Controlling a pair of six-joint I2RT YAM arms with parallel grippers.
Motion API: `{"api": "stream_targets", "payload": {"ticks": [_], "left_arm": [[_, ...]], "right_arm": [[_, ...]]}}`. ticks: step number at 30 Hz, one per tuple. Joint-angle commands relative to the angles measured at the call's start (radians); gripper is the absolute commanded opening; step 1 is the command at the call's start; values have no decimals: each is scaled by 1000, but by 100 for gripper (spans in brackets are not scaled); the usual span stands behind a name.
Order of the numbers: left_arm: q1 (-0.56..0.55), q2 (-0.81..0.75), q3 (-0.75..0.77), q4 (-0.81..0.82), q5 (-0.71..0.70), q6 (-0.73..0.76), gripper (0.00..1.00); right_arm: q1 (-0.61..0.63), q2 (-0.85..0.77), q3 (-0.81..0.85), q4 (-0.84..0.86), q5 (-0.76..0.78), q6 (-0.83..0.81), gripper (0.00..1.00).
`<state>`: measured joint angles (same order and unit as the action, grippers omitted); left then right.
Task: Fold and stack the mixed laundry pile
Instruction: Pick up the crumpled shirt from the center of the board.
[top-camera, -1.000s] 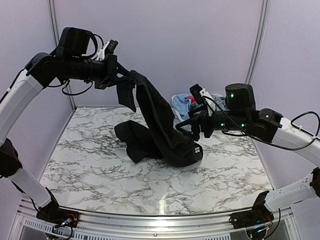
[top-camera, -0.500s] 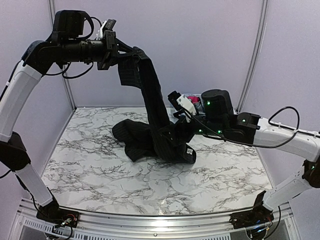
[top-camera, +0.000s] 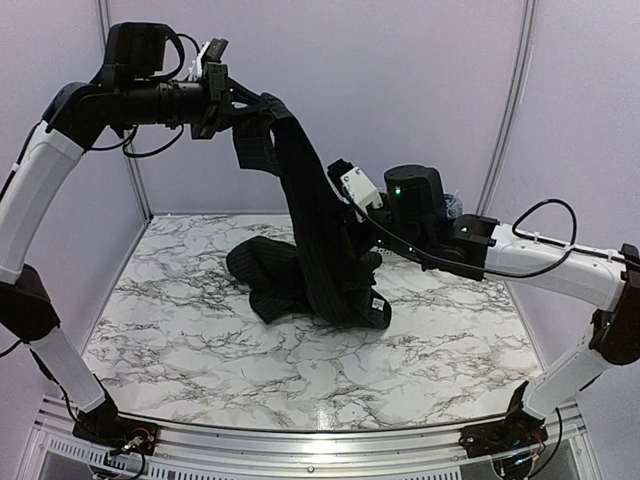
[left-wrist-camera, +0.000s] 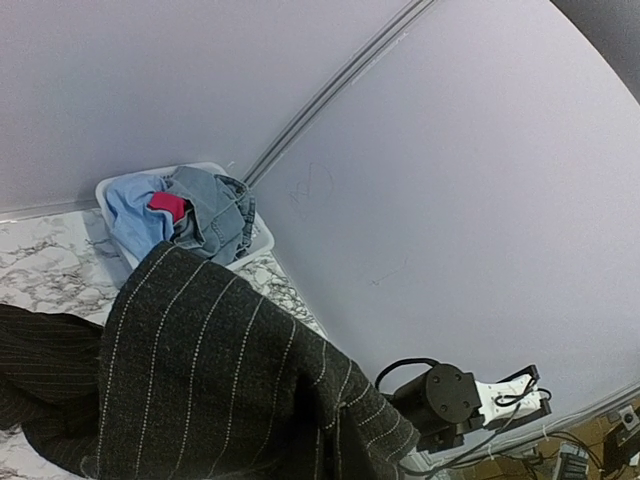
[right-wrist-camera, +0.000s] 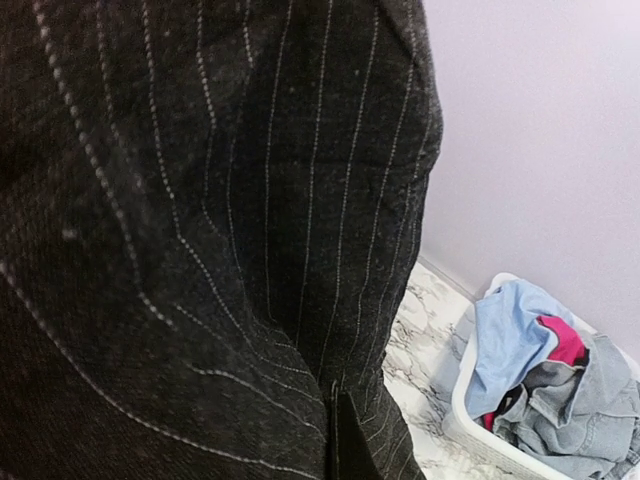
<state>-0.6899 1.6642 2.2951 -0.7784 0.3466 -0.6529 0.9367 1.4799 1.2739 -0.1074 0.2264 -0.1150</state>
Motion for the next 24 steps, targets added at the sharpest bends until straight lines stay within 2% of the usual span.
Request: {"api": "stream_targets", "payload": {"ticks": [1, 5, 8, 9, 10, 11, 13, 15, 16, 18, 20, 22, 24], "left_arm": [[32, -81, -37, 52, -19, 93, 0], [-11, -126, -145, 48, 50, 246, 0], [-166, -162, -274, 42, -25, 415, 0], [-214, -170, -311, 36, -66, 466, 6], [-242, -178, -350, 28, -94, 505, 20], [-248, -193, -390, 28, -111, 515, 31], [-245, -248, -482, 53, -196, 520, 47], [-214, -322, -597, 143, -257, 493, 87], [-187, -363, -664, 201, -273, 471, 96], [-85, -421, -813, 279, -270, 407, 99], [41, -432, -899, 308, -226, 339, 99], [132, -401, -958, 306, -220, 305, 99], [176, -346, -999, 307, -212, 301, 99]], "right_arm": [[-41, -76, 76, -15, 66, -23, 0], [-121, -137, 103, -36, 38, -26, 0], [-169, -156, 131, -40, -60, -10, 0], [-179, -159, 141, -40, -86, -1, 0], [-183, -167, 146, -39, -115, 5, 0], [-186, -173, 150, -37, -134, 10, 0], [-187, -186, 155, -35, -149, 21, 0], [-189, -208, 149, -11, -171, 23, 0], [-190, -221, 142, 10, -188, 22, 0], [-191, -242, 137, 50, -246, 16, 0], [-192, -254, 147, 57, -307, 8, 0], [-192, -258, 168, 36, -349, 6, 0], [-193, -264, 187, -2, -392, 9, 0]]}}
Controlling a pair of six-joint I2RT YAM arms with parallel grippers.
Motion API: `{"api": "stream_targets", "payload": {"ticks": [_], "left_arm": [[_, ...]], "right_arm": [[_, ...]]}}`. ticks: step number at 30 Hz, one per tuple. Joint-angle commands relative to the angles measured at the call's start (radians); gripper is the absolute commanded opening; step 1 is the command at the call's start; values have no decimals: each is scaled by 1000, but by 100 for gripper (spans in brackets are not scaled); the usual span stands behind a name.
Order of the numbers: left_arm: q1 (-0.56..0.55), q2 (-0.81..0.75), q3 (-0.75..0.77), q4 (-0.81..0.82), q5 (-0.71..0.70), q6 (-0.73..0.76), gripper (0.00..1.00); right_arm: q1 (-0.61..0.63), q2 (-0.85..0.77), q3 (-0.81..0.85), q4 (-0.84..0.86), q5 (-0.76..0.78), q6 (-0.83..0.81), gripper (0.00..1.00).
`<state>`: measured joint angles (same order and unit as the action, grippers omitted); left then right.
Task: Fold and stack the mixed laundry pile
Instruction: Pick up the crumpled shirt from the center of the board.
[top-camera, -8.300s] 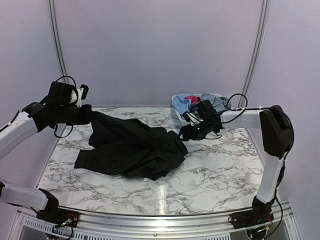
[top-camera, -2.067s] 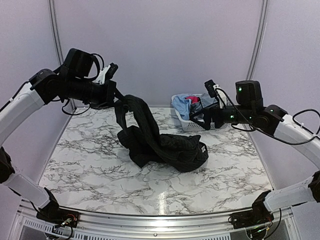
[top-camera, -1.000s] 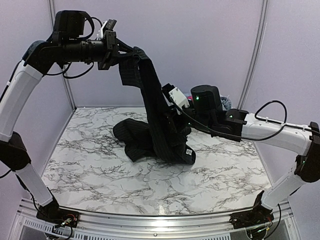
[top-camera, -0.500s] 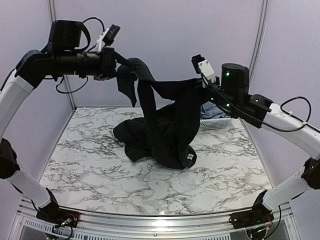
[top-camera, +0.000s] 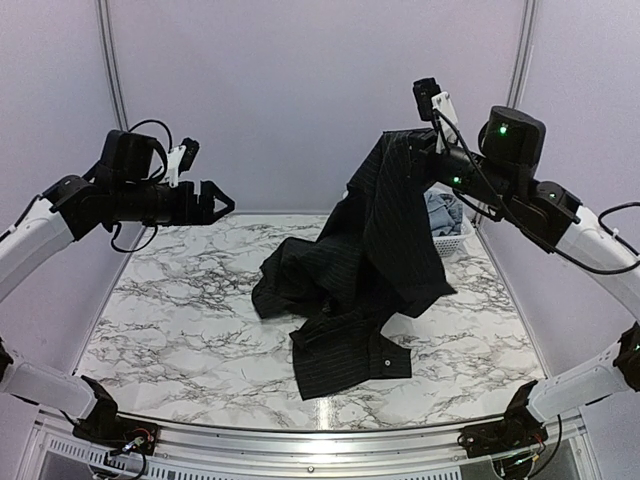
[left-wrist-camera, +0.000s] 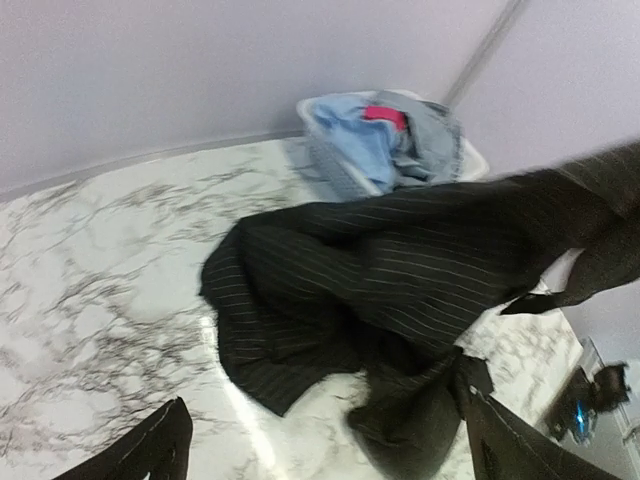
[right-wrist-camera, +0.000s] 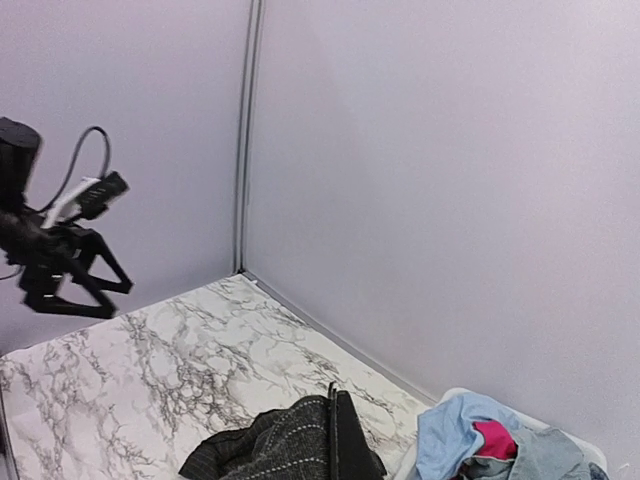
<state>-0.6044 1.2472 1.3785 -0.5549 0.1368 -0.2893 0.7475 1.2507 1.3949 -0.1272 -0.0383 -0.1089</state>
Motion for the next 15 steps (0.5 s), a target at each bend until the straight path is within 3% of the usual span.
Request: {"api": "stream_targets", "payload": {"ticks": [1, 7, 15], "left_arm": [[96, 106, -96, 90, -2, -50, 99], [104, 409, -24, 131, -8, 6, 99], [102, 832, 294, 123, 88, 88, 99]], "right_arm": [[-4, -39, 73, -3, -145, 10, 0], [-4, -120, 30, -72, -170, 99, 0], [-3, -258, -126, -113, -108, 260, 0]]}}
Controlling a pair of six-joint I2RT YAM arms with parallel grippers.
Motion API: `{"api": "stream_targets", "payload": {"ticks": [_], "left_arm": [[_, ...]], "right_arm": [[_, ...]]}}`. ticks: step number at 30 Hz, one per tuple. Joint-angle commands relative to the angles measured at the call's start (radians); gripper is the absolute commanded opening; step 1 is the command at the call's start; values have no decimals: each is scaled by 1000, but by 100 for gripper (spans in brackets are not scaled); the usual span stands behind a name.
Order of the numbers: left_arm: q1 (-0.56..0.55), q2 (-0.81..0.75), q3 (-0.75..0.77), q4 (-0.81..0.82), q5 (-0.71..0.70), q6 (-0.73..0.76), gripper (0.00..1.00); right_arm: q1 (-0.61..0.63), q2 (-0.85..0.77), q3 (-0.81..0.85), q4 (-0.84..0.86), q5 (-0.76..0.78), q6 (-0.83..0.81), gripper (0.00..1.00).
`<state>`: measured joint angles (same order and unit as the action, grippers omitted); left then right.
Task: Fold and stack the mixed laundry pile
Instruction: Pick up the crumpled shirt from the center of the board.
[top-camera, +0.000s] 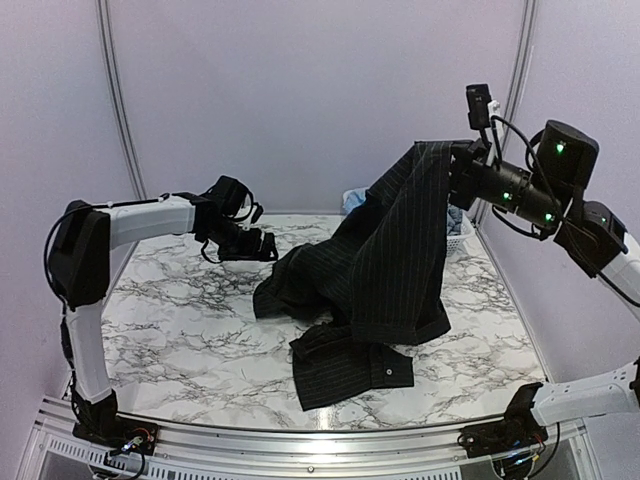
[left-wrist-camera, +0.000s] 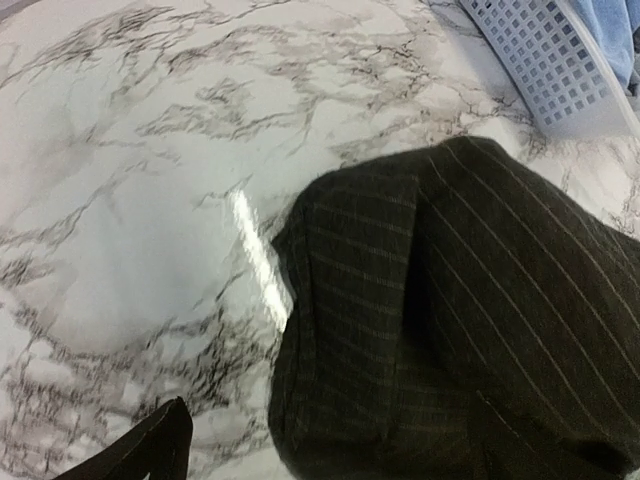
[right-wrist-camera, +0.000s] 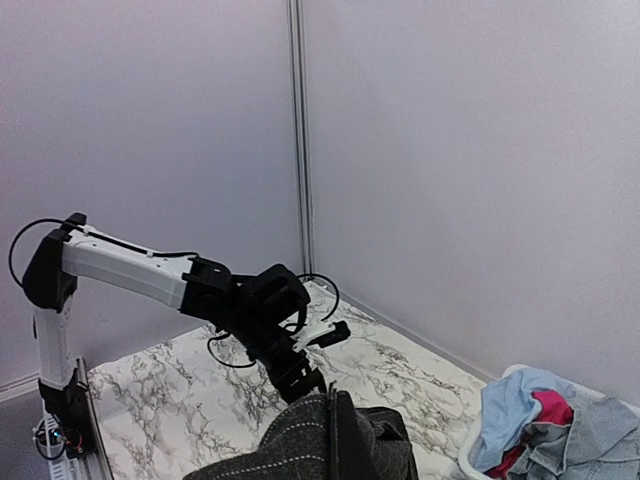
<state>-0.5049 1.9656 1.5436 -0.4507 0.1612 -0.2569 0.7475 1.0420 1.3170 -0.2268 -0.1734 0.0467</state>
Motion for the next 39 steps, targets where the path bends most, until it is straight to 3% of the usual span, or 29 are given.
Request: {"api": "stream_targets", "payload": {"ticks": [1, 9, 11, 14, 15, 17, 18, 24, 28, 31, 33, 36, 39], "left_arm": [[0, 152, 156, 9, 83, 63, 99], [-60, 348, 303, -46, 74, 132, 98], [-66, 383, 340, -98, 46, 134, 83], [-64, 318, 261, -118, 31, 86, 31], [-66, 265, 194, -106, 31, 74, 20], [-75, 131, 1, -75, -7, 35, 1], [-80, 55, -96, -55, -21, 15, 0], [-120, -347, -585, -43, -150, -142, 0], [-183, -476, -837, -42, -139, -275, 0], [-244, -522, -931, -43, -99, -330, 2], [-271, -563, -929, -38, -59, -349, 17], [-270, -680, -853, -24, -49, -341, 48], [-171, -736, -746, -5, -63, -282, 67]], "right_arm": [[-3, -60, -61, -16, 44, 116, 0], [-3, -123, -145, -50, 168, 179, 0], [-3, -135, -156, -66, 233, 181, 0], [-4, -149, -176, -83, 308, 183, 0], [-4, -152, -183, -90, 334, 184, 0], [-6, -154, -195, -110, 377, 190, 0], [-9, -153, -202, -123, 396, 198, 0], [-48, -150, -285, -167, 393, 280, 0], [-60, -147, -328, -226, 361, 332, 0], [-73, -163, -357, -274, 353, 340, 0], [-96, -175, -371, -314, 342, 336, 0], [-149, -189, -397, -350, 312, 326, 0], [-177, -200, -422, -355, 273, 328, 0]]}}
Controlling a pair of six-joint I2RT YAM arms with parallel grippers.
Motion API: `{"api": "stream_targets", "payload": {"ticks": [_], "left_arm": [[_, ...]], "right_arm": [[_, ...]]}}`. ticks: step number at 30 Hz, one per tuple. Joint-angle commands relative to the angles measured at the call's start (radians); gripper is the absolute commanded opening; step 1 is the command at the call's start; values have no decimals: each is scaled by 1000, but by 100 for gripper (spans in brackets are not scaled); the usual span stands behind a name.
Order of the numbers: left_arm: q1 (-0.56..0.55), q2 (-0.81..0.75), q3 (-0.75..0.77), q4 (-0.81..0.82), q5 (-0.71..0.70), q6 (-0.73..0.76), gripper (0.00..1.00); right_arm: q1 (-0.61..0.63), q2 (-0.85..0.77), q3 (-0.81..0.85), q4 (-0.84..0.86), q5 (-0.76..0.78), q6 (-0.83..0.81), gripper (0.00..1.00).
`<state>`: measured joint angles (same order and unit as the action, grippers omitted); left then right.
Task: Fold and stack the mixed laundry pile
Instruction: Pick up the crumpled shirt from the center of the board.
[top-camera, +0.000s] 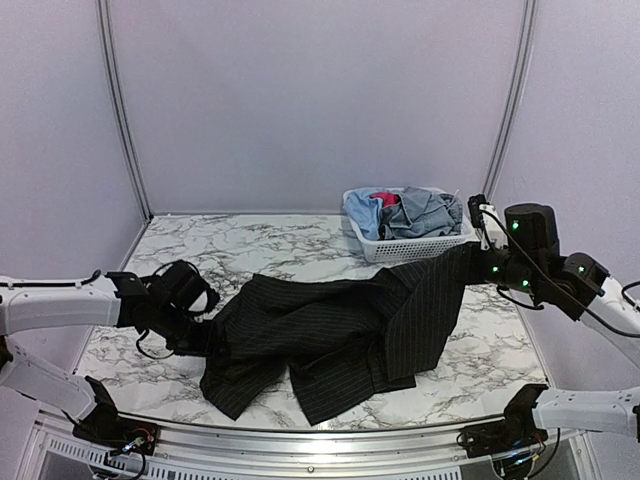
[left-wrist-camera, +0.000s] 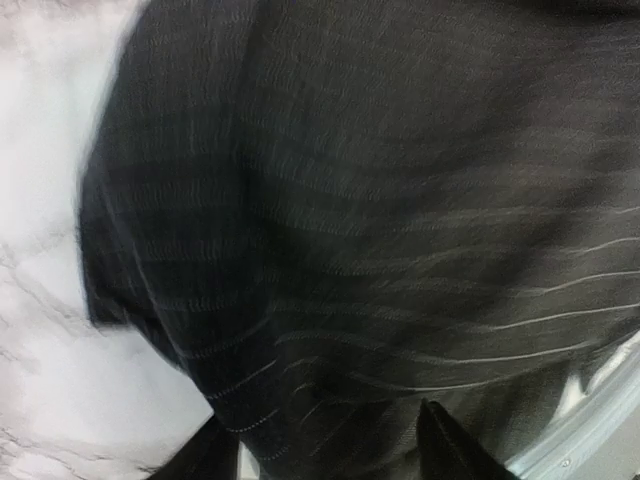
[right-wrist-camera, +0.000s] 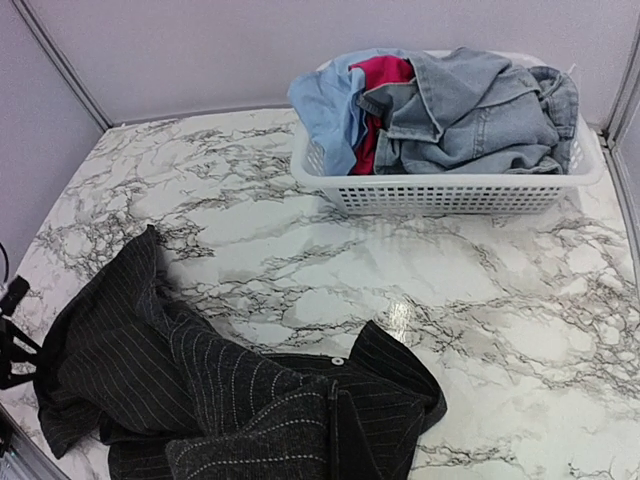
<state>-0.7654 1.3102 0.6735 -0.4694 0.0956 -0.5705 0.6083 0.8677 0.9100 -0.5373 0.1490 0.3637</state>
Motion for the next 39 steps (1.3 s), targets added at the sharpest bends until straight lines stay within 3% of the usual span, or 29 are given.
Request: {"api": "stream_targets", "payload": {"ticks": [1, 7, 14, 20, 27, 39], "left_arm": [[138, -62, 166, 14, 15, 62, 69], [281, 295, 508, -23, 66, 325, 70], [290, 609, 834, -150, 18, 629, 63], [306, 779, 1010, -204, -15, 753, 51], [319, 894, 1093, -210, 11, 783, 42], [296, 998, 1106, -210, 31, 825, 45]], "right_arm": [[-40, -26, -23, -44, -58, 14, 0], [-42, -22, -53, -19, -116, 33, 0], [-42, -4, -34, 0, -133, 43, 0], [-43, -7, -36, -1, -135, 58, 0], [-43, -7, -35, -4, -131, 59, 0], [-44, -3, -37, -7, -120, 60, 0]]}}
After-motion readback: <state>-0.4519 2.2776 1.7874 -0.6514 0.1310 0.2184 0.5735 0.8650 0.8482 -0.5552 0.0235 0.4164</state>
